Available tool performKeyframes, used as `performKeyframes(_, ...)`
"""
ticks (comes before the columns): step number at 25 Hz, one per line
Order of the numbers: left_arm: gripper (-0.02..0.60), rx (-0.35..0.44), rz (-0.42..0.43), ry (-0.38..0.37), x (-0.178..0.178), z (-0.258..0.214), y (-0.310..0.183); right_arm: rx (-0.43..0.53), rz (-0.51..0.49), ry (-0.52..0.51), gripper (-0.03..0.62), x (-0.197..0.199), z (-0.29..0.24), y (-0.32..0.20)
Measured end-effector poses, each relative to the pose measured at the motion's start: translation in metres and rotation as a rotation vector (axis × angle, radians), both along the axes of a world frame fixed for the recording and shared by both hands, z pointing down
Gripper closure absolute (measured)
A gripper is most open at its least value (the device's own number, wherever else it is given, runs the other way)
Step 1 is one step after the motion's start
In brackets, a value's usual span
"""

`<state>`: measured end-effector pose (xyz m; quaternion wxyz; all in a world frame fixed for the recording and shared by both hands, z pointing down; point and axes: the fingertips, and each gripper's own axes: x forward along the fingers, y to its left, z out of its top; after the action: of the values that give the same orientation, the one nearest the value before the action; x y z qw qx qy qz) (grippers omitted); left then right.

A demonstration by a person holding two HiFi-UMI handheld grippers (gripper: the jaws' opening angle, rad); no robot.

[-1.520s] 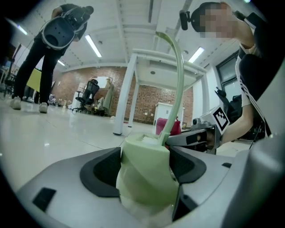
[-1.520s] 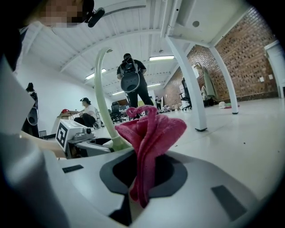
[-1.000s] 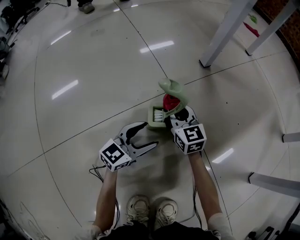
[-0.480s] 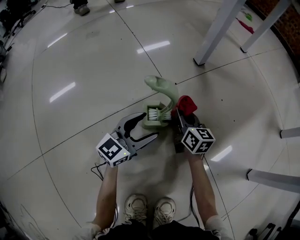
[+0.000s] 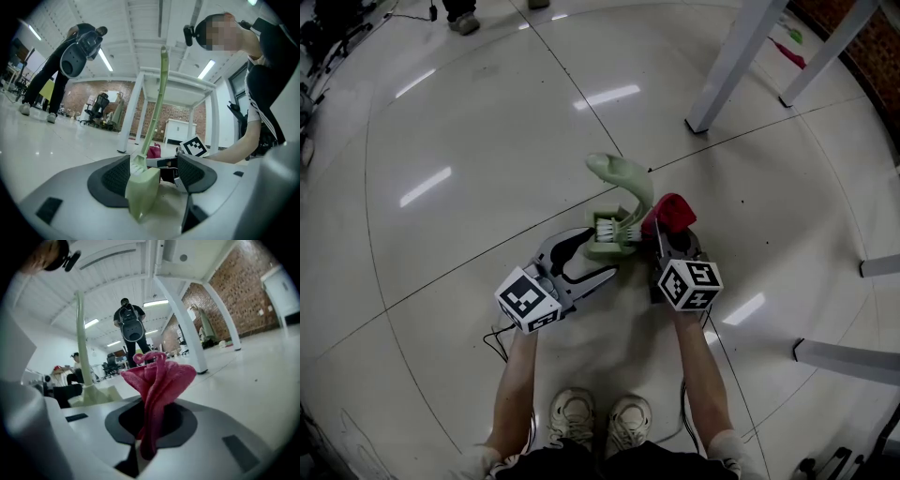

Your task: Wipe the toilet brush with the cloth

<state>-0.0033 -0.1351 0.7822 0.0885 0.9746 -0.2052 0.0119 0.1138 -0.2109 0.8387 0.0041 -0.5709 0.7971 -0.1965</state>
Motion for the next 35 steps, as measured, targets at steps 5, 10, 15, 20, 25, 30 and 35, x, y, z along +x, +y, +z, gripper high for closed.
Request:
performKeyframes(5, 0.267, -0.003, 0.008, -0.004, 0.000, -0.002, 0.000, 0.063, 0.252, 0.138, 0.563, 0.074, -0.016, 0.002)
performKeyframes(10, 0.267, 0.000, -0.008, 0.001, -0.002, -0.001, -0.001, 0.071, 0.039, -0.147, 0.562, 0.031, -0.018, 0.002)
performKeyframes(15, 0.267, 0.005, -0.008, 0.000, 0.001, -0.001, -0.003, 0.029, -0.126, -0.080, 0.563, -0.016, -0.001, 0.007)
performKeyframes(20, 0.267, 0.011, -0.011, 0.003, 0.000, -0.002, -0.004, 0.018, -0.175, -0.129, 0.563, -0.025, -0.002, 0.021)
performKeyframes(25, 0.267, 0.010, -0.017, 0.003, -0.001, -0.001, -0.004, -0.007, -0.152, -0.163, 0.563, -0.017, 0.000, 0.044)
performKeyframes(30, 0.267, 0.010, -0.013, -0.004, 0.001, 0.001, -0.003, 0.001, -0.001, -0.102, 0.562, 0.015, 0.000, 0.067)
performKeyframes(35, 0.267, -0.014, -0.042, -0.008, -0.012, 0.001, 0.002, -0.009, -0.015, -0.109, 0.563, 0.005, -0.005, 0.087)
